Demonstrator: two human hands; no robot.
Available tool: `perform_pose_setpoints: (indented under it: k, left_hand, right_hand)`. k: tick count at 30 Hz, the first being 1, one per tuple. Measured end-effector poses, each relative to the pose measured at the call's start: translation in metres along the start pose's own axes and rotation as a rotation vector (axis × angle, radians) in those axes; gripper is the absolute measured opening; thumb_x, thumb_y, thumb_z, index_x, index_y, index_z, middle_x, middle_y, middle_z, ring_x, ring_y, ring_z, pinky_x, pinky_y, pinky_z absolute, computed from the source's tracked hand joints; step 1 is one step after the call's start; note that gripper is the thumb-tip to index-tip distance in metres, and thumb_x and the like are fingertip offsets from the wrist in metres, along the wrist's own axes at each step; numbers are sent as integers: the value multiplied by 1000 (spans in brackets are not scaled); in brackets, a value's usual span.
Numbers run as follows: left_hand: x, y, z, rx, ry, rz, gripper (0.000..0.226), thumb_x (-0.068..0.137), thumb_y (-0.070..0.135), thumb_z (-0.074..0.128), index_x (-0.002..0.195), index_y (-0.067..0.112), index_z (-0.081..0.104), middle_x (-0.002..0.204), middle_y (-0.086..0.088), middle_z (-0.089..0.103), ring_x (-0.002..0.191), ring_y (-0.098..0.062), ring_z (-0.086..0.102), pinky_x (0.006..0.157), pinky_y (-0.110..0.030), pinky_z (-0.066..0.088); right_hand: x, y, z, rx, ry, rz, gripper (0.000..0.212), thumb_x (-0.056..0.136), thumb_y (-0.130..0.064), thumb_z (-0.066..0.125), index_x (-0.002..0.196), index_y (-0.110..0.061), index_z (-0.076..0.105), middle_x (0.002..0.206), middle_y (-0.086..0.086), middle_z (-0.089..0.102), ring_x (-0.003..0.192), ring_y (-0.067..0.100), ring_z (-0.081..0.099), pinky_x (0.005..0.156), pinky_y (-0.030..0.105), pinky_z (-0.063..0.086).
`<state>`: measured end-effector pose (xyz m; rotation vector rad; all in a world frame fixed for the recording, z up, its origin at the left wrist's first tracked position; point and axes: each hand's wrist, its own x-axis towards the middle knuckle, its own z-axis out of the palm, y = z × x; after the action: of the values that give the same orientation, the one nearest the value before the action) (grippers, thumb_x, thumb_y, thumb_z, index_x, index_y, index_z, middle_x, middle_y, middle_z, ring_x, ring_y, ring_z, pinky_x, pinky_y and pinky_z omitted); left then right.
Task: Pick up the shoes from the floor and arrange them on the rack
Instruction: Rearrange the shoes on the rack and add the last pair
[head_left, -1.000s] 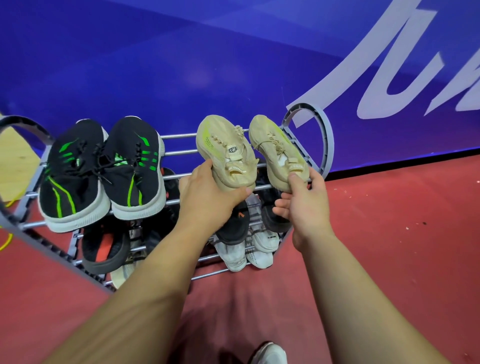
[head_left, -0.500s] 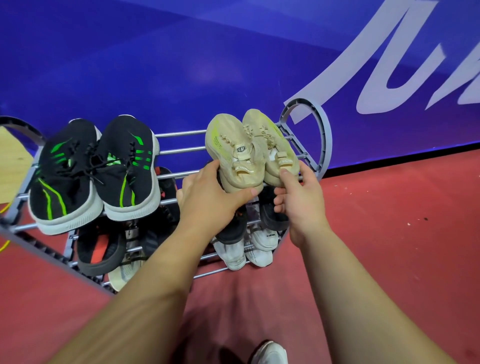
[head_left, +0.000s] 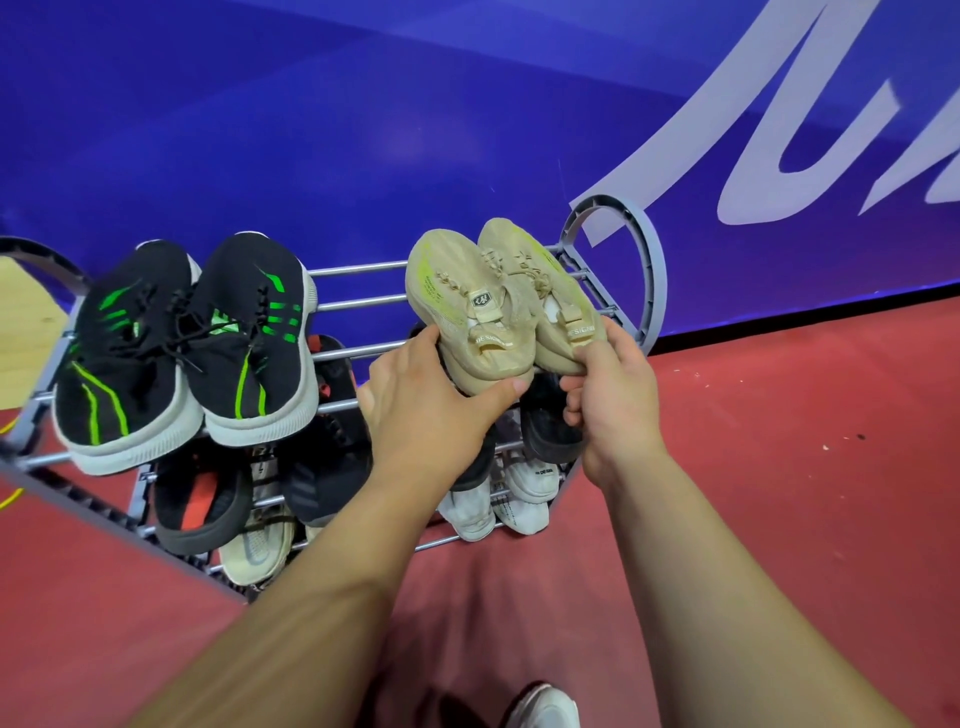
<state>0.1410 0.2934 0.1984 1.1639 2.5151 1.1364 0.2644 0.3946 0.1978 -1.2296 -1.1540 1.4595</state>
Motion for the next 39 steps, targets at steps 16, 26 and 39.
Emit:
perform_pose_setpoints:
  k: [16,26,39]
  left_hand:
    - [9,-4,2,-3,-33,11,69,71,81,61,123,37,50,128,14,56,127,-22,41,100,-43,29]
    - [7,-2,-6,-2,-73,5,79,69,84,60,131,37,48,131,11,56,130,-24,43,105,-47,33]
    - [-75,-2,-72,45,-91,229,56,90,42,68,139,19,54,139,-5,55,130,-28,44,113,-43,33]
  right_hand:
    - [-3,2,4,-25,-24,-46,29,94,-31,57,119,-42,66,87,-2,64,60,10,51,56,25,42]
    - [-9,-1,-7,-93,-112,3,43,97,-39,58,140,-43,52,87,10,67,54,19,52,45,28,45]
    - [-96,-31,-51,-159,-54,20,25,98,-37,59,99,-13,64,82,4,69,56,17,57,50,30,47]
